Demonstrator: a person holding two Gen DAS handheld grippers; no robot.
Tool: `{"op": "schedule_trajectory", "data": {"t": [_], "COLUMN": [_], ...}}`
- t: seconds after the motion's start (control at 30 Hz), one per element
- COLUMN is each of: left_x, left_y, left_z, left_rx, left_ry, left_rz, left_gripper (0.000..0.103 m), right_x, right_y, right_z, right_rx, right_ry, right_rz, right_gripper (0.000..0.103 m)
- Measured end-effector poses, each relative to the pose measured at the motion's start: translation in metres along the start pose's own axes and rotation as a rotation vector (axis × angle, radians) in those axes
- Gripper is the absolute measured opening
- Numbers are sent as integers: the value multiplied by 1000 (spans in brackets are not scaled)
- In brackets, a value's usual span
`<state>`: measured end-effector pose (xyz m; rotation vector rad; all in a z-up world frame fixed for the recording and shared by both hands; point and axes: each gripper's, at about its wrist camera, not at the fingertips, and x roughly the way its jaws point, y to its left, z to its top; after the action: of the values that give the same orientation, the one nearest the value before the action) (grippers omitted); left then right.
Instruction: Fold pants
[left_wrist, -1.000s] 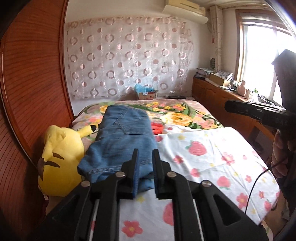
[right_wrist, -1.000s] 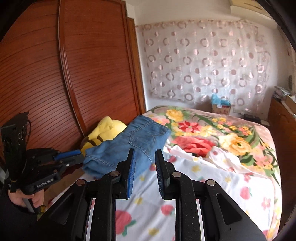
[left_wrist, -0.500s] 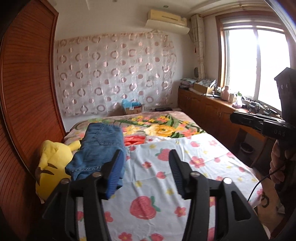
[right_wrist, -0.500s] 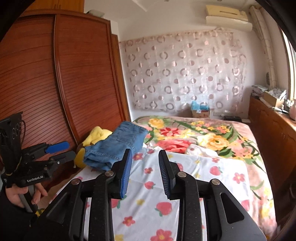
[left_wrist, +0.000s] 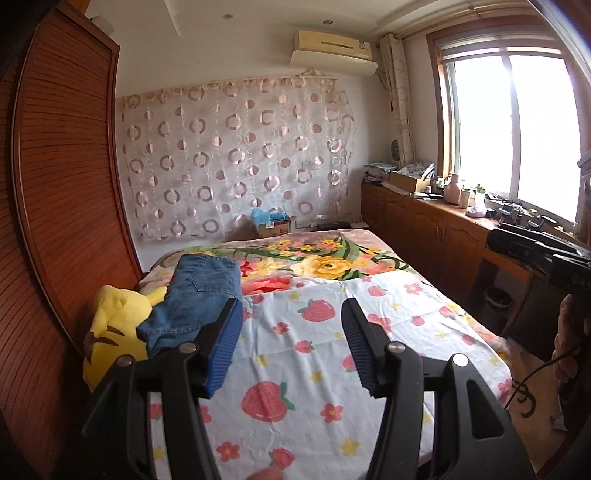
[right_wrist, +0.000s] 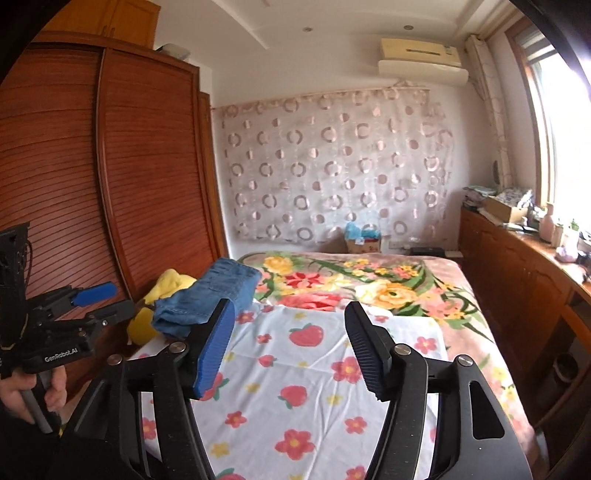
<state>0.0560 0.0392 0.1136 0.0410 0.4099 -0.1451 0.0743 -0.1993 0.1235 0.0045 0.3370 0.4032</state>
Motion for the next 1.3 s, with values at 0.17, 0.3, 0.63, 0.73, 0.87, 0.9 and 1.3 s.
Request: {"op": "schedule_trajectory", "data": {"t": [0.17,0.3,0.63,0.73,0.87,0.9,1.3], "left_x": [-5,-9,-10,-10,-10,-10,-12], "left_y": [-8,-12,-10,-11,-12,-12,-14], "left_z": [-6,-10,-11,-11,-11,-11,-11], "left_rx": [-27,-31,-49,-46,-49,-49,-50], "left_ry": [7,1,-9,-9,-9,-9,-12], "left_rz": [-13,17,77,78,77,76,73], "left_gripper": [55,55,55,55,55,55,55], "right_x": [-20,-29,-34,-34,-34,-34,-34], "right_y": [-7,-14,-15,-15,-16,-16,-16], "right_z": [-10,-17,-26,-27,-26,-27,-27], "right_rx": [19,32,29,27,27,27,26], "right_ry": [-12,-14,-11,-11,-11,-10,-9], "right_rz": [-53,-71,-87,-90,-90,-89,-90], "right_gripper": [73,76,76,77,77,77,77]}}
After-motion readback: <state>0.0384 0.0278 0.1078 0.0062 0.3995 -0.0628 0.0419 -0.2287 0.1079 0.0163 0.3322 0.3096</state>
